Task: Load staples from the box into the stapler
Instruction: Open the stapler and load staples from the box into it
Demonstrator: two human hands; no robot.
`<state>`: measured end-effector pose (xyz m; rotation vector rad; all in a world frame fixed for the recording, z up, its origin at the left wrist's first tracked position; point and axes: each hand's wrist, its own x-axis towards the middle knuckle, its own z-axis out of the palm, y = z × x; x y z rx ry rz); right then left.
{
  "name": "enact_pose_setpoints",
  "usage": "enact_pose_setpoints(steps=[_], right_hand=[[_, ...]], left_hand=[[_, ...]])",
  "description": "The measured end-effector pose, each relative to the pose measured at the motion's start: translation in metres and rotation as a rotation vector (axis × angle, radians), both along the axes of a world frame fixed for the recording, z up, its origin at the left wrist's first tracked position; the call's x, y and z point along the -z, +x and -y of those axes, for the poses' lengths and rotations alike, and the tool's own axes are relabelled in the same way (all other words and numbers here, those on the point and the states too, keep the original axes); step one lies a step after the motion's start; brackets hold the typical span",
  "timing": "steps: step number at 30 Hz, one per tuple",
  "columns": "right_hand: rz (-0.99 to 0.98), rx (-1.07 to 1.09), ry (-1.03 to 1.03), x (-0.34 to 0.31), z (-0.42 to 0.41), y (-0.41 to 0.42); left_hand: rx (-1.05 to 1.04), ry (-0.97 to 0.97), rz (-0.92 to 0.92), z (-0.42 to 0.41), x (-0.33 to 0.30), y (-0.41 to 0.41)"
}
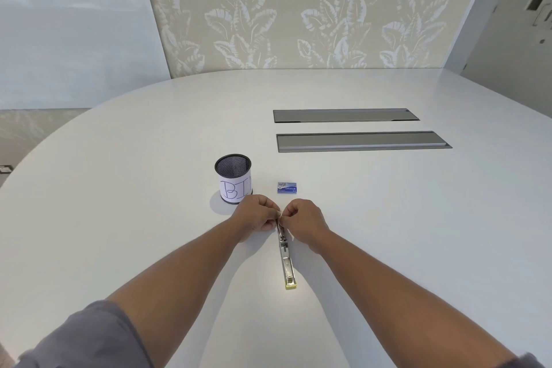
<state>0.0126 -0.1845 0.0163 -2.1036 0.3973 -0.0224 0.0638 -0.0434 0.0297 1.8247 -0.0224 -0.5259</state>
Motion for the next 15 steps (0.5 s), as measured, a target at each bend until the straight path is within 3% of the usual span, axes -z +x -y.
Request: enact_pose_setpoints(steps=[10, 15], right_hand=[[0.162, -0.050, 0.011, 0.016, 0.007, -0.016], [0.184, -0.067, -0.126, 0.018, -0.002, -0.026]], left_hand=[[-0.016, -0.054, -0.001, 0.002, 0.002, 0.000], [-0.028, -0.047, 0.018, 0.003, 0.006, 0.001]])
